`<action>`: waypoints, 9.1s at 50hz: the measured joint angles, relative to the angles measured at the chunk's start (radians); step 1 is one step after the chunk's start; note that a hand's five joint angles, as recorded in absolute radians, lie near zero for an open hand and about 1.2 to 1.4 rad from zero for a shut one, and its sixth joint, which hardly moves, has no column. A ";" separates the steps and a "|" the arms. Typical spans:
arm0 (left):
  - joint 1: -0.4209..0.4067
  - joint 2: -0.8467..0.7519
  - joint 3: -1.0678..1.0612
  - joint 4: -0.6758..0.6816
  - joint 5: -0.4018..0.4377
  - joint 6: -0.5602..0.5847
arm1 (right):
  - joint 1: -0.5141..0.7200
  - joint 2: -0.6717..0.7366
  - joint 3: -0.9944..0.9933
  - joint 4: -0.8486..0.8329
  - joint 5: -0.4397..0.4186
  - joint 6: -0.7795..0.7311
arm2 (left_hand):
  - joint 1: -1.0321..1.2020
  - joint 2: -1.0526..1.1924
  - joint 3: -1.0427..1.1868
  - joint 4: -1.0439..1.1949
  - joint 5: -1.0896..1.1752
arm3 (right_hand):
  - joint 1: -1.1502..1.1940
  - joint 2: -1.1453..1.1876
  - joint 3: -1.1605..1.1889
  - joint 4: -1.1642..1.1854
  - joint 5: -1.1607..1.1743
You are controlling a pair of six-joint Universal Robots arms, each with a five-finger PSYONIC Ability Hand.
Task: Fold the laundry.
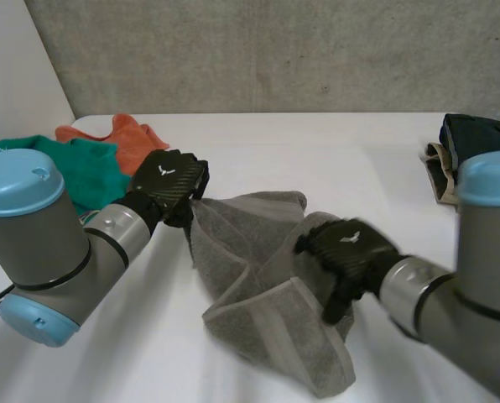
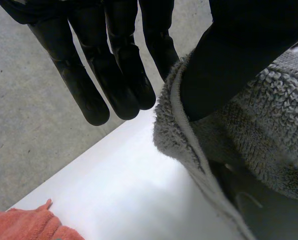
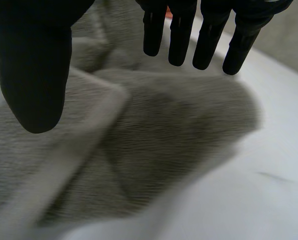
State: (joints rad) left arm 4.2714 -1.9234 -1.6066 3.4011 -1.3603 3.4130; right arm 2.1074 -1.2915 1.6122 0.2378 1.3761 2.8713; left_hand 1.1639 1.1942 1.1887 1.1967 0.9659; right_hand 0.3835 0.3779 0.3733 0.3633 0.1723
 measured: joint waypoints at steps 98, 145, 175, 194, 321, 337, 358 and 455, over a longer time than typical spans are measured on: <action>-0.009 -0.001 -0.061 0.382 -0.186 0.401 | -0.322 0.120 -0.203 -0.627 0.133 -0.201 | 0.000 0.005 0.006 0.005 0.013 | 0.737 0.793 0.820 0.838 0.843; 0.279 -0.112 -0.210 0.111 0.109 0.147 | -0.410 0.134 0.041 -0.549 0.092 -0.202 | -0.683 -0.712 -0.704 -0.707 -0.650 | 0.737 0.793 0.820 0.838 0.843; 0.253 0.085 -0.146 0.178 -0.037 0.200 | -0.413 -0.011 0.043 -0.415 0.097 -0.283 | -0.028 -0.001 0.000 0.000 0.018 | 0.737 0.793 0.820 0.838 0.843; 0.228 0.540 -0.233 -0.415 -0.064 0.439 | -0.436 -0.358 -0.044 0.221 0.094 -0.688 | -0.028 -0.001 0.004 0.001 0.018 | 0.737 0.793 0.820 0.838 0.843; -0.043 -0.141 0.203 0.033 -0.321 0.482 | -0.370 0.126 -0.194 -0.285 0.283 -0.466 | -0.978 -0.990 -0.979 -0.994 -0.917 | -0.156 -0.169 -0.163 -0.152 -0.125; -0.045 0.038 -0.056 0.040 -0.304 0.315 | -0.621 -0.055 0.232 -0.262 -0.121 -0.409 | -0.978 -0.990 -0.979 -0.994 -0.917 | -0.001 -0.004 0.012 0.022 0.047; -0.044 0.018 -0.071 0.050 -0.304 0.311 | -0.737 0.110 0.230 -0.438 -0.105 -0.440 | -0.978 -0.990 -0.979 -0.994 -0.917 | 0.753 0.800 0.812 0.831 0.818; -0.048 0.192 -0.180 0.055 -0.281 0.267 | 0.251 0.194 0.142 -0.695 -0.168 -0.742 | -0.978 -0.990 -0.979 -0.994 -0.917 | 0.461 0.513 0.537 0.555 0.534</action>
State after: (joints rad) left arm 4.2238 -1.7315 -1.7869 3.4562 -1.6416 3.6800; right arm 2.3586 -1.0975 1.7537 -0.4574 1.2077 2.1288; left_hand 0.1863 0.2047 0.2100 0.2028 0.0491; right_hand 0.8445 0.8913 0.9106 0.9183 0.7067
